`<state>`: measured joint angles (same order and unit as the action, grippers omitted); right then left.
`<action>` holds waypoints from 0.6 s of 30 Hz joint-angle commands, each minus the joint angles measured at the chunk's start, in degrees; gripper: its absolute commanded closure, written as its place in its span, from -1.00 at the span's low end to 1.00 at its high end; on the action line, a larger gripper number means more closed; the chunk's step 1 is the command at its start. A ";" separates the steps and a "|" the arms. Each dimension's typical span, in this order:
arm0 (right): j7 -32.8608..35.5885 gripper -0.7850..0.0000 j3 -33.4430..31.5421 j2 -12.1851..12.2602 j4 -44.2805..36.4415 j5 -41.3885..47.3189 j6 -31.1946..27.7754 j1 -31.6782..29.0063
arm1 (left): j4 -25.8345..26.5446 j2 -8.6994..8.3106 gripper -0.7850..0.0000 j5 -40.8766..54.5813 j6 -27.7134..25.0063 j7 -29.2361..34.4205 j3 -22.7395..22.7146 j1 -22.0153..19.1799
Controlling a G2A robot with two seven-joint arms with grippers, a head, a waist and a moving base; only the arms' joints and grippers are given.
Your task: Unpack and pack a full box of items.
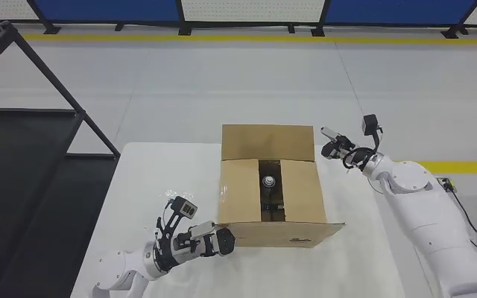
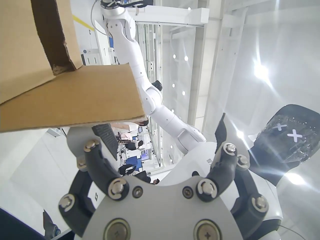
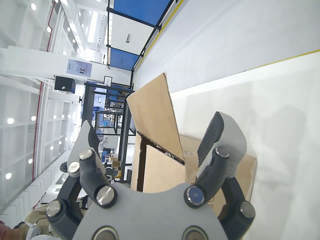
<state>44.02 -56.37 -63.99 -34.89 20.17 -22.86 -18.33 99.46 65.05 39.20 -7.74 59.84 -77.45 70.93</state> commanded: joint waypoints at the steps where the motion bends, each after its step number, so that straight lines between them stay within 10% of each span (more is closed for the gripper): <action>1: 0.68 -1.00 1.42 -1.22 2.96 0.36 -1.79 1.43 | 0.00 -0.02 -1.00 0.20 0.04 -0.25 -0.16 -0.23; 18: 19.26 -1.00 0.38 -6.12 16.50 14.71 -16.99 7.47 | -0.47 -0.07 -1.00 1.48 -0.46 -2.30 -0.76 -0.72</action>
<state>61.71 -55.43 -70.20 -18.66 33.70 -39.09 -10.90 99.05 64.96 40.65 -8.18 57.75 -78.24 70.29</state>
